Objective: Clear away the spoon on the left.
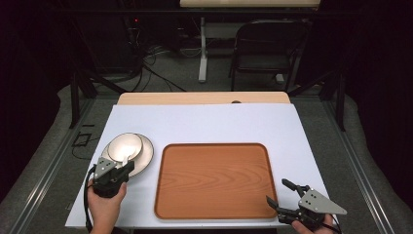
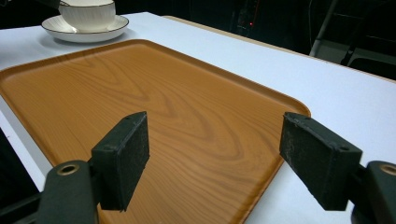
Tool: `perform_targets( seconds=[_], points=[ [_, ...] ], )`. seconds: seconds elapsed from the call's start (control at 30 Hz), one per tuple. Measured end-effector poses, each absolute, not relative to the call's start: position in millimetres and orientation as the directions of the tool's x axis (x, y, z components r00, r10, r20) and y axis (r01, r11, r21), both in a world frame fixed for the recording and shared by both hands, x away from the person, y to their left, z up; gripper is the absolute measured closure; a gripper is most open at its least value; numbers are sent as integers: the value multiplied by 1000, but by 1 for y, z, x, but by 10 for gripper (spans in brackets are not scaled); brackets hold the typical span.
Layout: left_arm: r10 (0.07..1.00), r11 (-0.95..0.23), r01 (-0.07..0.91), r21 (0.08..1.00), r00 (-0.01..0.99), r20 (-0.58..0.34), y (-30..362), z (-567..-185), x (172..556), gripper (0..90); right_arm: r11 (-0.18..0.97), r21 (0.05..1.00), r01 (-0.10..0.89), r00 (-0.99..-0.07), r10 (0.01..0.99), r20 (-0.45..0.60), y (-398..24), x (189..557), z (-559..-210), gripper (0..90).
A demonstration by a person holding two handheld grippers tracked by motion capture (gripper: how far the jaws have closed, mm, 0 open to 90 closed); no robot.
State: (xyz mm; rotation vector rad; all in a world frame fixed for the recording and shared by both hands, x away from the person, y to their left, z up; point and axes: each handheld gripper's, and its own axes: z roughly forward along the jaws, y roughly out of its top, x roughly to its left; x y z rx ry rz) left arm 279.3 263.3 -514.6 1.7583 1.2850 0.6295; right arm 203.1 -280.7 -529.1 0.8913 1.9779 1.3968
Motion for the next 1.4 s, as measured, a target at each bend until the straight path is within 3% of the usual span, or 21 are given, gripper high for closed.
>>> perform_targets(
  seconds=[0.77,1.4],
  points=[
    [969,-63,506,860,238,-69,301,-514,282,900,238,948,210,-625,778,-57,-280,204,-529,236],
    [991,9,509,861,111,-75,335,-517,314,900,239,948,209,-626,777,-58,-280,204,-529,235]
  ],
)
